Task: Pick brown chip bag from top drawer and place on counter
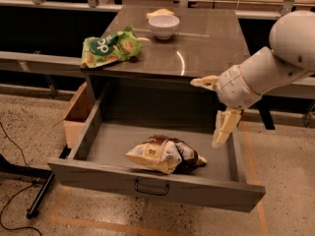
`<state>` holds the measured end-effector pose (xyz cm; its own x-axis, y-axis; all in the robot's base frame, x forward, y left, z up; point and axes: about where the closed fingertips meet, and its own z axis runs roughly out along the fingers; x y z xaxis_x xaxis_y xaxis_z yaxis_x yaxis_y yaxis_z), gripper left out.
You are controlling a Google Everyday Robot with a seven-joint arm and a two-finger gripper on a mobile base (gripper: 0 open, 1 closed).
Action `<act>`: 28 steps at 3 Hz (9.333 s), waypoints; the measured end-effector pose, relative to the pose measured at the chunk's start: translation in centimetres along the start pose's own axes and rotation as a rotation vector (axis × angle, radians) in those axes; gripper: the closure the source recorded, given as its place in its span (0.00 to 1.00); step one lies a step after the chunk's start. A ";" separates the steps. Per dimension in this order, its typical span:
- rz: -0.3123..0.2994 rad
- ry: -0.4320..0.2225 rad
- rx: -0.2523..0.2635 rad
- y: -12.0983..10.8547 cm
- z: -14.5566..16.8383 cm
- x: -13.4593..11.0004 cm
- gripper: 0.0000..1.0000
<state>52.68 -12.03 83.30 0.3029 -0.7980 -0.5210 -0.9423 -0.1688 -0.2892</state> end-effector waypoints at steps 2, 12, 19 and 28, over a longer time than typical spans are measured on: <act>0.025 -0.161 -0.133 1.3 4.6 1.9 0.00; -0.021 -0.159 0.100 -1.5 3.6 -0.2 1.00; -0.384 0.349 0.682 -24.6 -13.4 -0.7 1.00; -0.132 0.550 0.612 -23.3 -12.6 8.5 0.00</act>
Offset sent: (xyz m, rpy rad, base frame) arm -0.0088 0.0197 -0.0800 0.1869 0.2300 0.1337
